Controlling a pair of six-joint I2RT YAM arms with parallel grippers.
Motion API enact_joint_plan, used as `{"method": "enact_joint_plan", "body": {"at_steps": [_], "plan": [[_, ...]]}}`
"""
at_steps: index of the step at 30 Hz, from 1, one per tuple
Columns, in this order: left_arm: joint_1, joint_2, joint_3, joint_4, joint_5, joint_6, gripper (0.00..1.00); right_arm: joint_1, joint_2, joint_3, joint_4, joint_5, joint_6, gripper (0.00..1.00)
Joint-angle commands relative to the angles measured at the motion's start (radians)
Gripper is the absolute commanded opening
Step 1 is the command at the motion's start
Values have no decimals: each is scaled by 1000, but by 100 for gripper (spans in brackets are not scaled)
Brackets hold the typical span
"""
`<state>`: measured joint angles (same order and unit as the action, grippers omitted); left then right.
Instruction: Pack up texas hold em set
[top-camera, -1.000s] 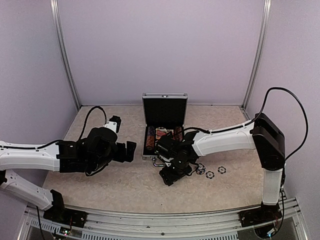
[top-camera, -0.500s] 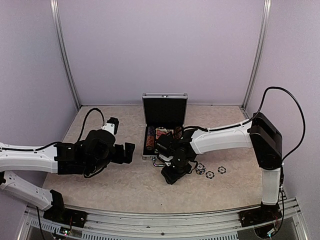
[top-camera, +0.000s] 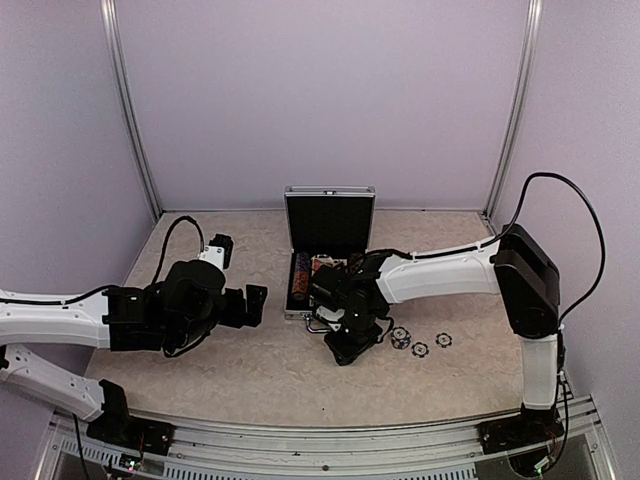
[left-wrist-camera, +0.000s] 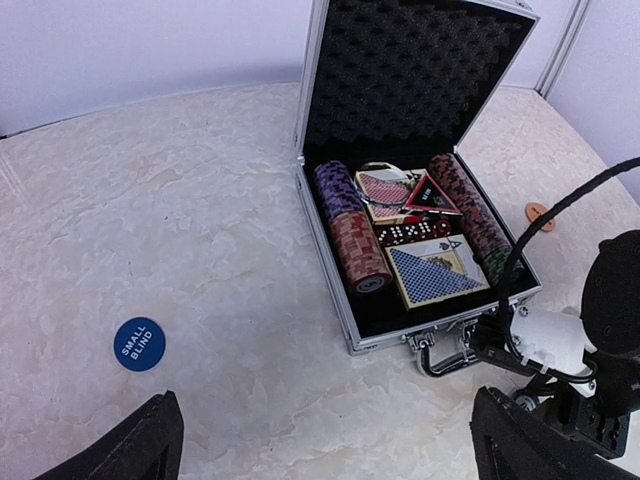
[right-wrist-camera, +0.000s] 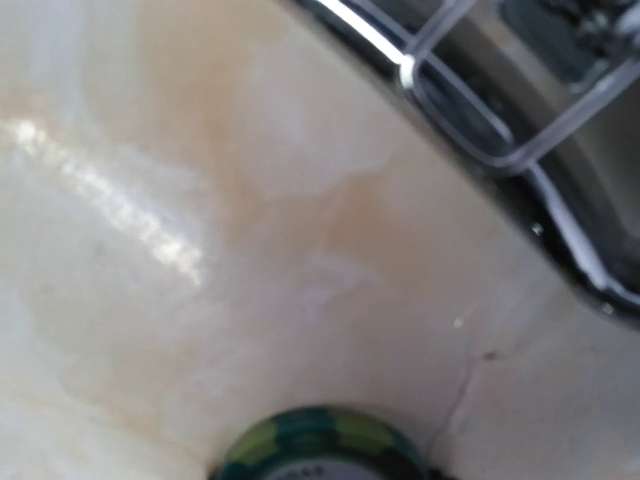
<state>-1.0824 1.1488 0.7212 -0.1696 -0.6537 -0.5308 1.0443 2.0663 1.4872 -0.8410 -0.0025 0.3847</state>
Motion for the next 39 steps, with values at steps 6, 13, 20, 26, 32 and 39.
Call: {"method": "enact_joint_plan", "body": {"at_steps": [6,13,20,26,32,39], "plan": [[-11,-14,-8,-9,1,-12,99,0,4,1,-6,-39,-27,12],[-16,-3,-6,-4,6,-15,99,0,-27,15,-3,-13,-30,12],[-22,13,-2,2,20,-21,99,2,-57,19,-4,-5,-34,12],[-29,25,4,6,25,-24,99,2,-83,20,-12,19,-31,11],[-31,36,6,15,47,-24,99,3,-106,15,-15,33,-29,11],[-32,65,11,20,165,-26,99,3,-156,-40,13,59,-36,11]]}}
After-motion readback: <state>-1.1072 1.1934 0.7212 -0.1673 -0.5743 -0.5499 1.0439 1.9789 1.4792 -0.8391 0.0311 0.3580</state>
